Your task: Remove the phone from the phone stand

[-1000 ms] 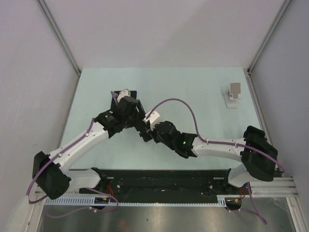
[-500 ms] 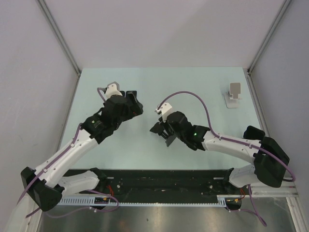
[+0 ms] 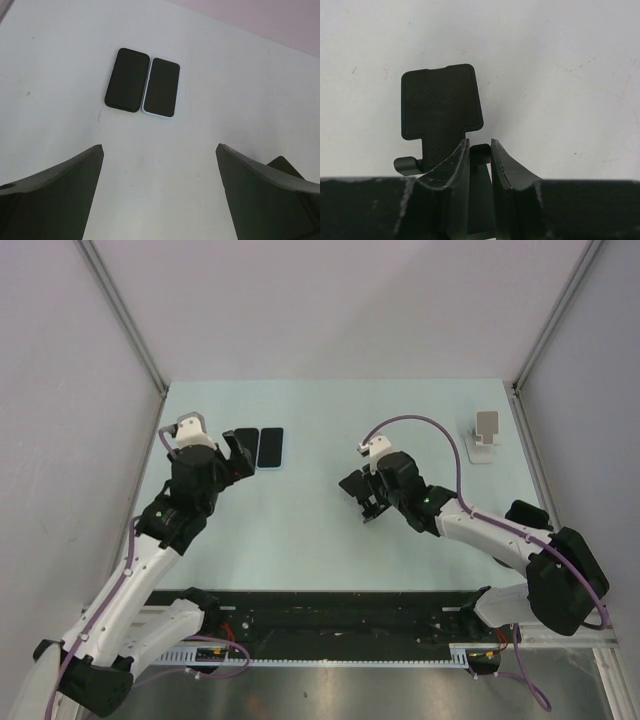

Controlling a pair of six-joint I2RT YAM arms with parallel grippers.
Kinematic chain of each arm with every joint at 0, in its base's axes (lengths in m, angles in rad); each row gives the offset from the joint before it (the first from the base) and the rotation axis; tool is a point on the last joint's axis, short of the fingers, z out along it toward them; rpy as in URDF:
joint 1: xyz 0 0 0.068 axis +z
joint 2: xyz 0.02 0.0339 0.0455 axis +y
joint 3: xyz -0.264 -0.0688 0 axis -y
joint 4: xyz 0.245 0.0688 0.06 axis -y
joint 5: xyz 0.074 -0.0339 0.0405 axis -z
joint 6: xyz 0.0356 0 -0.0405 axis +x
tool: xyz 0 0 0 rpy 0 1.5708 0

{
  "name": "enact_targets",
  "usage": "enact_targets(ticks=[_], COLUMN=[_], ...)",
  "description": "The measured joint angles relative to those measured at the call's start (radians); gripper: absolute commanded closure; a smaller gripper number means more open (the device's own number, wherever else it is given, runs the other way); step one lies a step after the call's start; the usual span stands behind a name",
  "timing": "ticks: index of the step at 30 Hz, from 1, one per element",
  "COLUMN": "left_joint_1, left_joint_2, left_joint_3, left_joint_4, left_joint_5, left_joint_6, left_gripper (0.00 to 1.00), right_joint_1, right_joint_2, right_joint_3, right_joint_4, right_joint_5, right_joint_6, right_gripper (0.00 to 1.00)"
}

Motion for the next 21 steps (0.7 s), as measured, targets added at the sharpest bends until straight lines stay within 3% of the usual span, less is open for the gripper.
enact_targets(ticks=[8,21], left_joint_1=[0.016,0.017], left_joint_2=[-0.079,-0.089], left_joint_3=[-0.093,-0.132], left_joint_4=[0.029,0.085], left_joint_5=[0.019,0.148], left_joint_6=[0.107,0.127], left_gripper=[0.00,0.00], right_joint_1=[-0.003,0.047], right_joint_2=[-0.039,-0.208], right_joint_3=[-0.150,-0.230], right_joint_4=[0.073,-0.056], right_joint_5=[-0.021,0.009], right_joint_6=[0.064,0.211], right_gripper=[1.00,1.00])
